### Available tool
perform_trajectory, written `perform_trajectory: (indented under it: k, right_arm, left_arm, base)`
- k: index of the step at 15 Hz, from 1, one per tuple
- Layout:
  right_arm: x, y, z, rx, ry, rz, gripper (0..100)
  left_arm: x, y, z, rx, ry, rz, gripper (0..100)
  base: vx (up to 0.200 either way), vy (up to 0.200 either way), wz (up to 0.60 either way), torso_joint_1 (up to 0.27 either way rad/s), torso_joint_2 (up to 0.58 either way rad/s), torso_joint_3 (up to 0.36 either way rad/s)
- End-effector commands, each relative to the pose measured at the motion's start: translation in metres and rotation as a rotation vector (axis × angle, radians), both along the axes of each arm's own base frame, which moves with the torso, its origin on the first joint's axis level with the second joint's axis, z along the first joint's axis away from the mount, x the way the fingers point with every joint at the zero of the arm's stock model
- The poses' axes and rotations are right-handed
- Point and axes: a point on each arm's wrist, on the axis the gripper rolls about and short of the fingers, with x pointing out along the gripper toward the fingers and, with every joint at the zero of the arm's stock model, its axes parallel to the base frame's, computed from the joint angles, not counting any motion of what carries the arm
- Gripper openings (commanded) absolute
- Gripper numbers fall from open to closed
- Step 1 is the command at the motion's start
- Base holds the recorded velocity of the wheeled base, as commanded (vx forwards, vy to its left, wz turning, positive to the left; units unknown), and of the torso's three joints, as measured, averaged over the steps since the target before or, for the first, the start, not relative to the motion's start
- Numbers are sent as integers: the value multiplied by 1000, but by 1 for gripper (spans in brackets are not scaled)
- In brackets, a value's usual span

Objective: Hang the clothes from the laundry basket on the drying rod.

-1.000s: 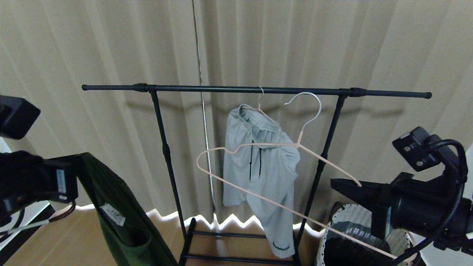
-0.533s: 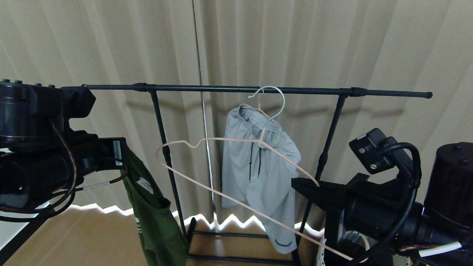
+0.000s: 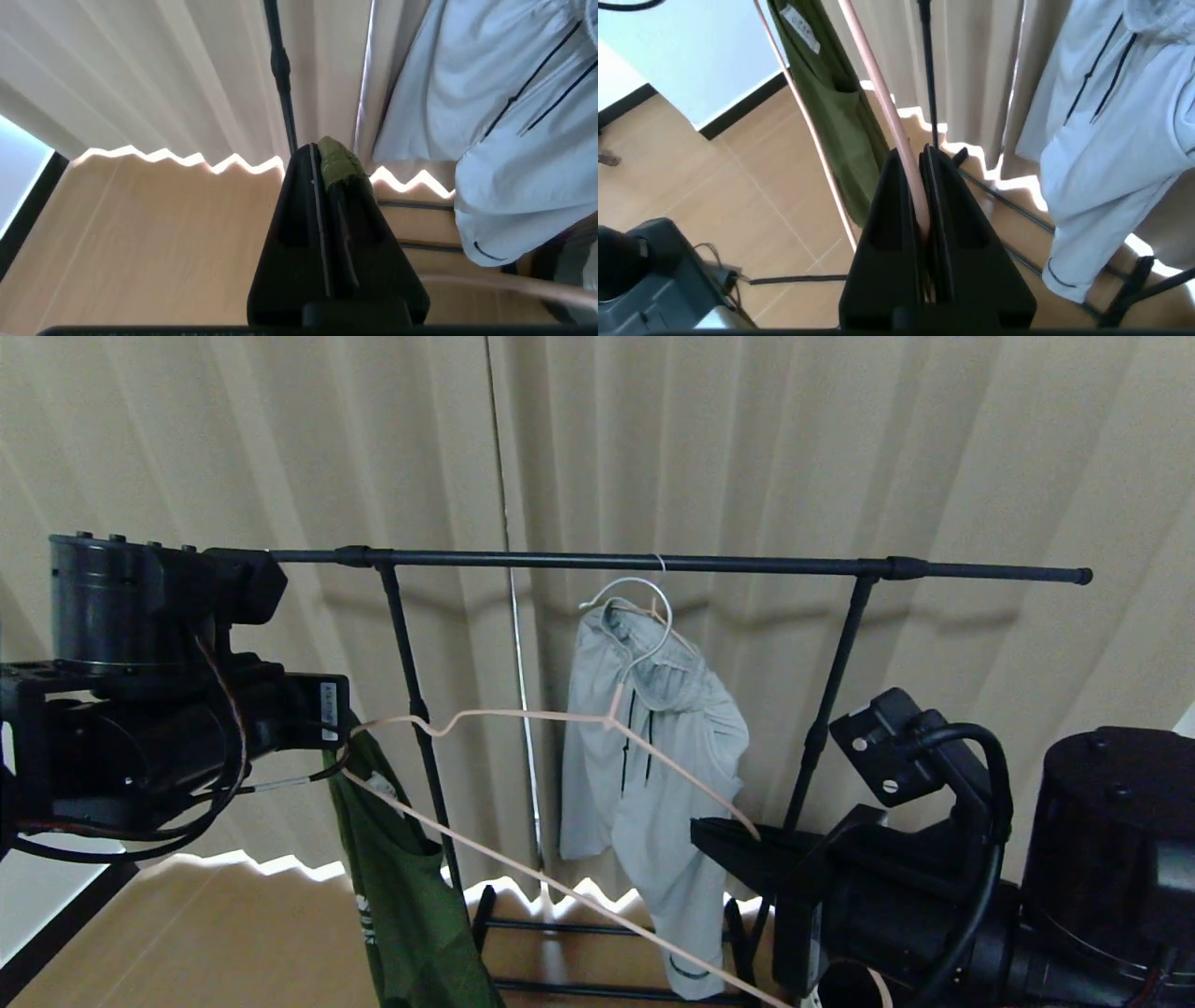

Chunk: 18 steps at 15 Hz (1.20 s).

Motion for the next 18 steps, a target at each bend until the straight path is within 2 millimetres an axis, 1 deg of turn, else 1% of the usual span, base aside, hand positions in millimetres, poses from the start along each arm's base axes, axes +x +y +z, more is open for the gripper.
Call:
perform_trajectory:
  k: [1,6,10,12,16,18]
  right_arm:
    - [2,4,-4,-12,10,3,0]
    - [12,16,-8,10,-26,-32,0]
    - [16,20,-10,-1,-33,-66,0]
    - [14,23,-11,-9,-33,-69,0]
    - [-2,41,-20,-41,-23,-5,0]
    - [-1,47,-29,-85,-24,-42,0]
  left_arm:
    - [-1,-2,-2,3,6,-10,0]
    - [-5,-5,0,3,2,-26,0]
    - [-6,-4,-5,49,20,-38,0]
    - [-5,-6,-5,52,17,-42,0]
    - [-3,-6,-1,57,0,-8,0]
    - [-3,-6,-1,58,0,-7,0]
  base:
    - [0,0,0,0,0,0]
    - [0,0,0,0,0,0]
    - [0,0,0,0,0,0]
    - [0,0,0,0,0,0]
    - [0,0,0,0,0,0]
    - [0,0,0,0,0,0]
